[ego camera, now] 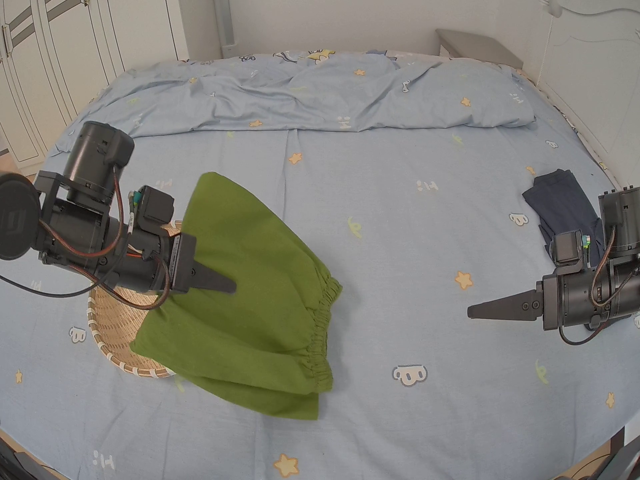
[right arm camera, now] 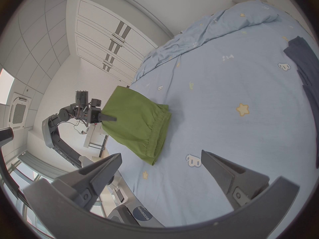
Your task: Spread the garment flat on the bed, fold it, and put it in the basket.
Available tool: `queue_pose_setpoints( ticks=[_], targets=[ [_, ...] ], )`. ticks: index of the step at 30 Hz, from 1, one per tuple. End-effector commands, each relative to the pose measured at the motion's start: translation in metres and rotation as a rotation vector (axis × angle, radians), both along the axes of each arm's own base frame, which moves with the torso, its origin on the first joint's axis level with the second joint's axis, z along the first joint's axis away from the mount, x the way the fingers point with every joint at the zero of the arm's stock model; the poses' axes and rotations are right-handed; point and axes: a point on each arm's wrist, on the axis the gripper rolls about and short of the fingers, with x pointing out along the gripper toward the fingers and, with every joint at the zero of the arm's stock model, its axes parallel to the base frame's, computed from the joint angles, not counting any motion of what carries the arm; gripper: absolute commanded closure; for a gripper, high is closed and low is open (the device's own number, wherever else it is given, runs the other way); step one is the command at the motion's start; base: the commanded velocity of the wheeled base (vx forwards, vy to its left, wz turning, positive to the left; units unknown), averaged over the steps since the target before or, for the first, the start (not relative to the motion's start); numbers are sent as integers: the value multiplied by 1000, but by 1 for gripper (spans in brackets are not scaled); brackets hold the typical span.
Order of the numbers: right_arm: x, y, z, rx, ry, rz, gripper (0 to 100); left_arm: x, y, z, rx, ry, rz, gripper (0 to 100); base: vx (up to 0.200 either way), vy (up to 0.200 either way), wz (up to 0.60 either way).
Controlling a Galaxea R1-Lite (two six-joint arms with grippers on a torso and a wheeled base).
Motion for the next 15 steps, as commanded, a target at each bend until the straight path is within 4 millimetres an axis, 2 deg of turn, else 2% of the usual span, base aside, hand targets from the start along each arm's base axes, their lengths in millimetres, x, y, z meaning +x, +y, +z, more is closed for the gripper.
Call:
queue_pose_setpoints(
  ticks=[1, 8, 15],
  targets=[
    [0, -2, 3, 3, -13, -11, 0, -13, 7, 26, -23, -106, 14, 100, 0, 0, 0],
    [-2, -4, 7, 7, -31, -18, 0, -27, 25, 51, -49, -276, 104, 100, 0, 0, 0],
    [-5, -8, 12, 14, -55, -31, 0, -20, 47, 53, -63, -370, 206, 100, 0, 0, 0]
  ],
)
